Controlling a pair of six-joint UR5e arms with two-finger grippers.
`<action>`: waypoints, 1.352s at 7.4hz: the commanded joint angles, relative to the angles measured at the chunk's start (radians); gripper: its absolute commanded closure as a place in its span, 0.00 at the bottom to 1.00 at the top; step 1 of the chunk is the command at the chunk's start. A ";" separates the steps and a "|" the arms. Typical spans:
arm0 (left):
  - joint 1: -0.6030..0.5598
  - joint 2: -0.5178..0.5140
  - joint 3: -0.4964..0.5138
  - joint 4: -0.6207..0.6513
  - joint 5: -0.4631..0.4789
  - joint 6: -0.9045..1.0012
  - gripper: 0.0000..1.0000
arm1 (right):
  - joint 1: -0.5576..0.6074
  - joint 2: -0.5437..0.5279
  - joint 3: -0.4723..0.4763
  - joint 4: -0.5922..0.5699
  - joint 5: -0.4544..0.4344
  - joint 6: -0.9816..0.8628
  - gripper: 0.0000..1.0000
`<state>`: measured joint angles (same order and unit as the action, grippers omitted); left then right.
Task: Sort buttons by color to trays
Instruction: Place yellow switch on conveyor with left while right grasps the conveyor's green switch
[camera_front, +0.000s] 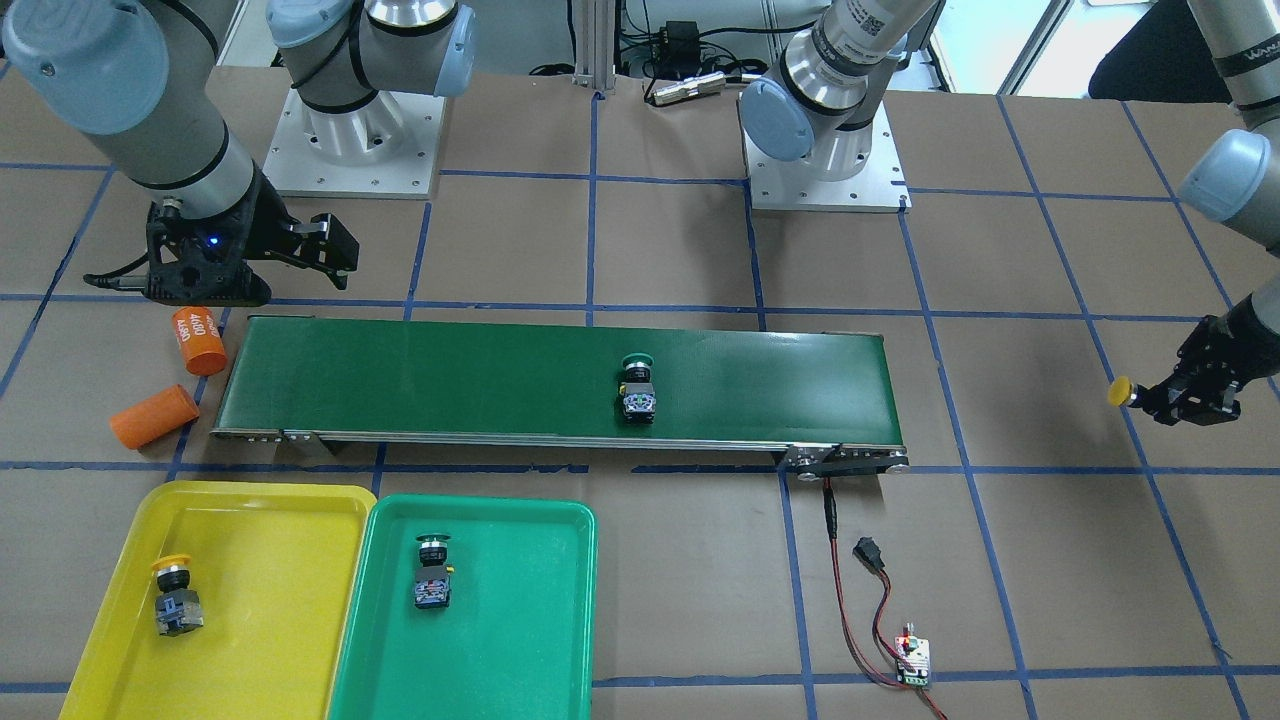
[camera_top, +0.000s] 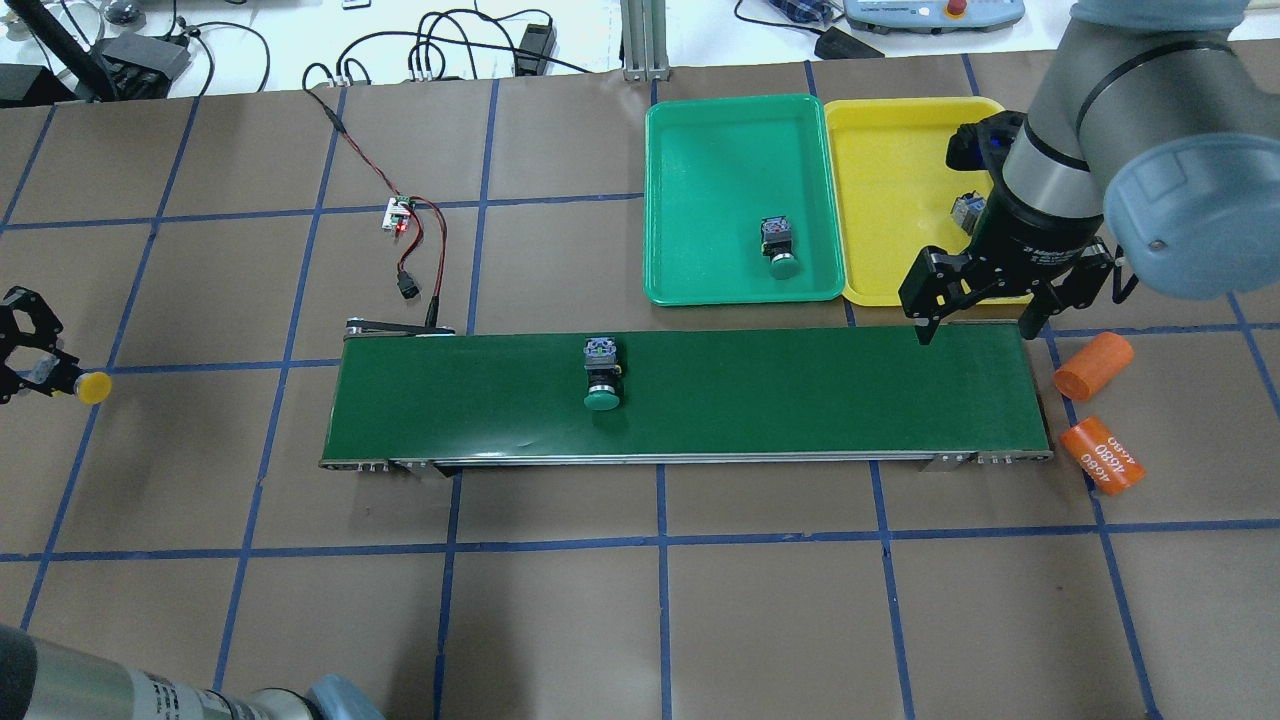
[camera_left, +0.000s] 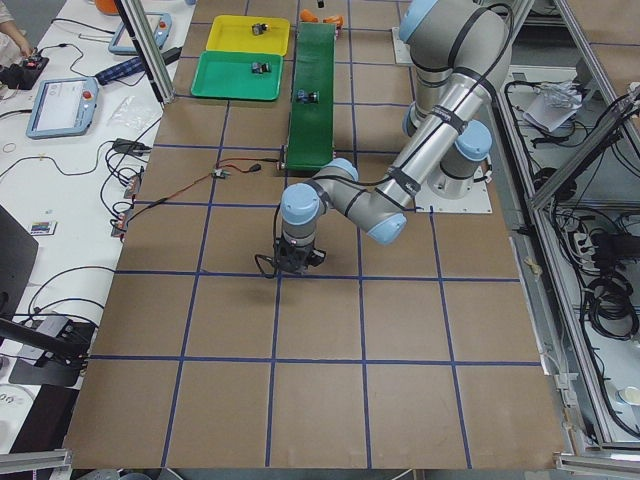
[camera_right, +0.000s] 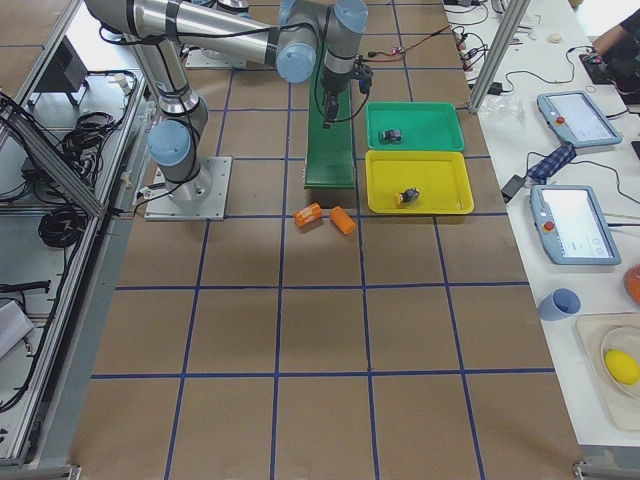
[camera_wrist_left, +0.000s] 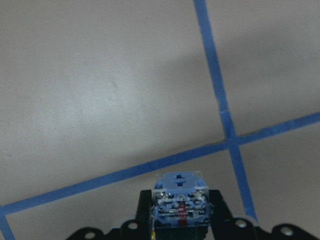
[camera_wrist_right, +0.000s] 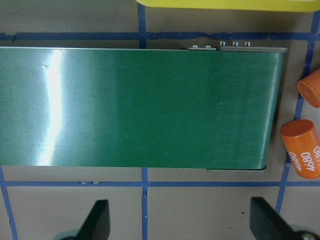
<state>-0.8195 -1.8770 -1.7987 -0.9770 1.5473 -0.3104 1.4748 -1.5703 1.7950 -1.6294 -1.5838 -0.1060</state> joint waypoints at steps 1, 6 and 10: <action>-0.145 0.082 -0.010 -0.064 0.001 0.173 1.00 | 0.001 0.001 0.006 -0.022 0.036 0.017 0.00; -0.433 0.130 -0.022 -0.074 -0.036 0.352 1.00 | 0.132 0.047 0.069 -0.234 0.039 0.277 0.00; -0.622 0.134 -0.080 -0.052 -0.029 0.352 1.00 | 0.191 0.061 0.063 -0.268 0.038 0.328 0.00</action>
<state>-1.4005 -1.7403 -1.8436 -1.0448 1.5130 0.0324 1.6598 -1.5105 1.8615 -1.8938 -1.5450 0.2177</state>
